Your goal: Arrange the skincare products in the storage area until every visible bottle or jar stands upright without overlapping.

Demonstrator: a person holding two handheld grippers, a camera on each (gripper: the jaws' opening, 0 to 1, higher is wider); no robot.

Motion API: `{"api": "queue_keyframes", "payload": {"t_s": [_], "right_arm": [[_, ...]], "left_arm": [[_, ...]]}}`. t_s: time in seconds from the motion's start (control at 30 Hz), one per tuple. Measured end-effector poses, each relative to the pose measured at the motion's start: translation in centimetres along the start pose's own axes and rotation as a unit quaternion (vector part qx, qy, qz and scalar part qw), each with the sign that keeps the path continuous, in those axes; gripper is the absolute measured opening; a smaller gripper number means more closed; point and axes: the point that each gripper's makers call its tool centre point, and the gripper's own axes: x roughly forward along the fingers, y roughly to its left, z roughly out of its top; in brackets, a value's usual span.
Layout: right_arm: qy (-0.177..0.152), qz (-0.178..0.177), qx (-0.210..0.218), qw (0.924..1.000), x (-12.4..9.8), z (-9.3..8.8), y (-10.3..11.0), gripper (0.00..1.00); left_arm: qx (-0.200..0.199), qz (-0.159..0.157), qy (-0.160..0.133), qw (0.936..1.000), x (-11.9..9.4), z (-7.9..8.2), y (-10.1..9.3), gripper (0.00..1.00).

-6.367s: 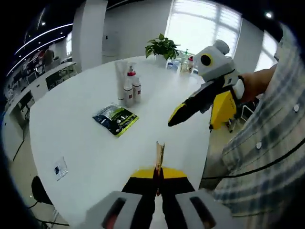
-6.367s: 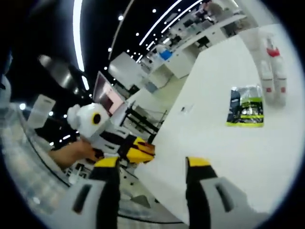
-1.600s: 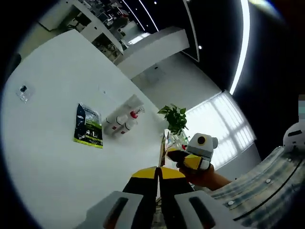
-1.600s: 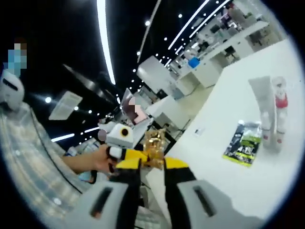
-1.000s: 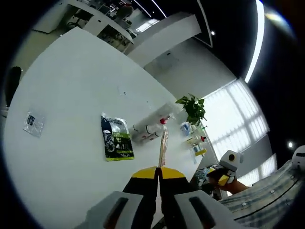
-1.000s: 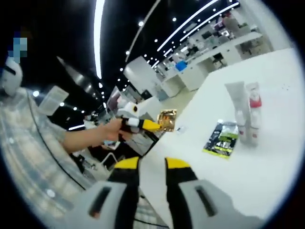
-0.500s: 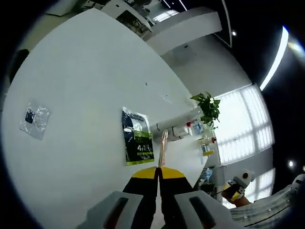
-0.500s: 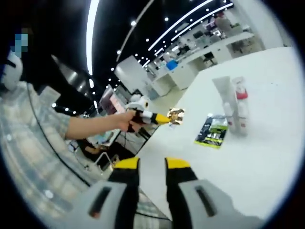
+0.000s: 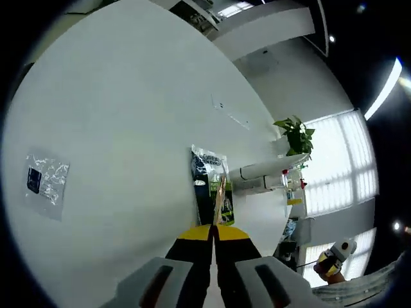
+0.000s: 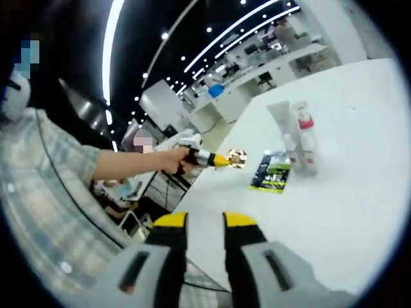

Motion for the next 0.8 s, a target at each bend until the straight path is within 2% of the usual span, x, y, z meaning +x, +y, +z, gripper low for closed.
{"api": "queue_keyframes", "payload": {"t_s": [0.17, 0.37, 0.5, 0.63, 0.8], "right_arm": [[0.009, -0.024, 0.006, 0.9997, 0.0, 0.0, -1.0, 0.2], [-0.003, -0.052, 0.015, 0.9985, 0.0, 1.3, -2.5, 0.21], [-0.007, -0.082, 0.002, 0.9966, 0.2, 2.4, -3.9, 0.25], [-0.014, -0.084, 0.008, 0.9964, 0.6, 3.1, -4.2, 0.25], [-0.002, -0.084, 0.01, 0.9964, 1.1, 2.6, -4.3, 0.25]], "left_arm": [[0.001, 0.007, 0.006, 1.0, 0.8, 0.9, 0.8, 0.01], [0.0, 0.018, 0.019, 0.9997, 2.0, 1.5, 1.7, 0.01], [-0.005, 0.024, 0.026, 0.9994, 2.6, 1.7, 2.4, 0.01], [-0.009, 0.031, 0.033, 0.9989, 3.1, 1.7, 3.2, 0.01], [-0.017, 0.034, 0.042, 0.9984, 3.8, 1.8, 3.9, 0.01]]}}
